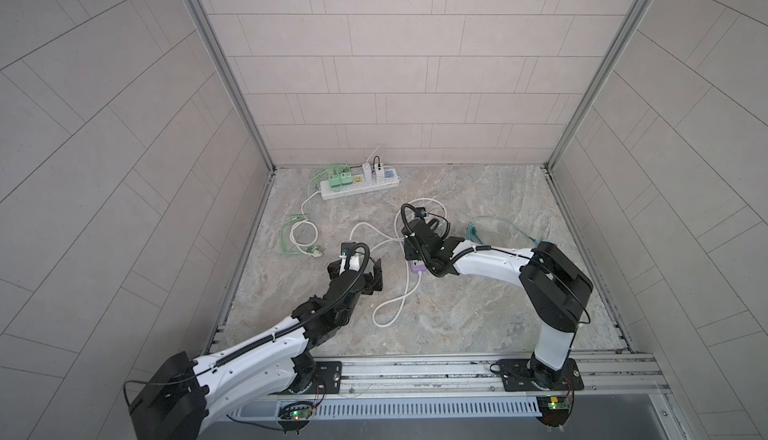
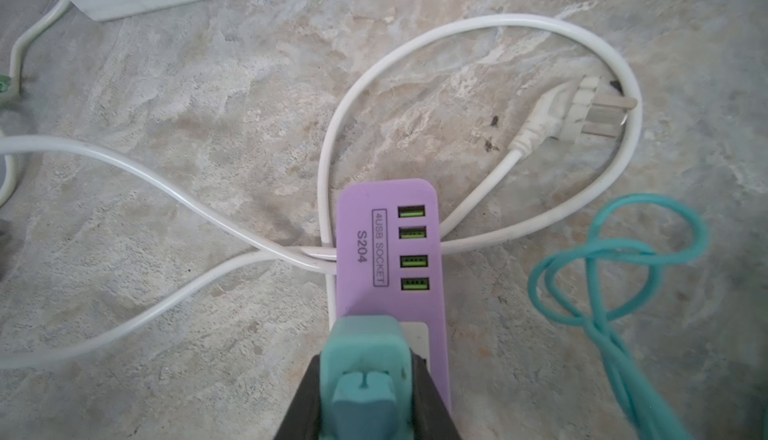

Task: Insert the plug
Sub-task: 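Lower the teal charger with the right gripper toward the purple strip's socket, then press the teal charger prongs into the purple strip socket with the right gripper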

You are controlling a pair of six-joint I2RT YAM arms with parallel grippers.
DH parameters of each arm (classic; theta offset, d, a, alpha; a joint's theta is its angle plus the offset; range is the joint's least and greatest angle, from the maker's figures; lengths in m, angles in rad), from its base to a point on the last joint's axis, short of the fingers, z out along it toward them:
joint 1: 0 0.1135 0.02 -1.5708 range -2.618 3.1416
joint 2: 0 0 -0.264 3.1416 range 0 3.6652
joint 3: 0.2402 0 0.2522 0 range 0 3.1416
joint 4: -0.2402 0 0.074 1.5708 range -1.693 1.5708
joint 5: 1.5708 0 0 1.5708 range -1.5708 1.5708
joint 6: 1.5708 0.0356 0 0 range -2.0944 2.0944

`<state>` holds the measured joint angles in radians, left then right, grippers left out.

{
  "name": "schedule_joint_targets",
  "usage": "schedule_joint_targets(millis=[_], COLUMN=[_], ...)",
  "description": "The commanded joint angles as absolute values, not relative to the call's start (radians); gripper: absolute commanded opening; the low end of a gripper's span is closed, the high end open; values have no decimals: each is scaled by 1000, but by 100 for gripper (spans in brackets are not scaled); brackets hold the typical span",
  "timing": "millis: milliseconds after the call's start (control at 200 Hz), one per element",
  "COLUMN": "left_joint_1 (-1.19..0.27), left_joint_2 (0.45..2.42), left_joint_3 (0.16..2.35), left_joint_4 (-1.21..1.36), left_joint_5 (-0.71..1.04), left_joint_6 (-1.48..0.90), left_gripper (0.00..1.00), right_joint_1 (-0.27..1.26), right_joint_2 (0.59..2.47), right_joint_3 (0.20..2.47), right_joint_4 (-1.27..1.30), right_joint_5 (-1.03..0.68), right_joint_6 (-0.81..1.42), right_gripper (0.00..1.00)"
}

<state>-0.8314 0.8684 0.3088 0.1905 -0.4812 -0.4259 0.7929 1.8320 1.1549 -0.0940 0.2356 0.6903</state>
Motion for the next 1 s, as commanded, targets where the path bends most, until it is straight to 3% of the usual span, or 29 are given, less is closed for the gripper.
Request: schedule_joint_targets(millis=[0,480,801,891,996], left_joint_1=[-833,-833,-833,-833,-833], left_joint_2=[844,788,736,737,741], left_joint_3=[298,301,321,321,313], left_joint_4=[174,112,63,57,57], left_joint_5=[-503,-519,-509,-507,-508], left_joint_6=[-414,-416,-402,-396,-395], left_gripper=[100,100,100,100,100], right_joint_1=[795,819,778,765,757], right_joint_2=[1877,2089,2114,2101,2082], right_joint_3=[1163,1290,1359,1355,1377], right_joint_4=[-219,-480,-577,-554,-539], right_joint_5=[248,401,324,285,260], right_joint_6=[709,761,711,692,663], right_gripper=[0,0,0,10,15])
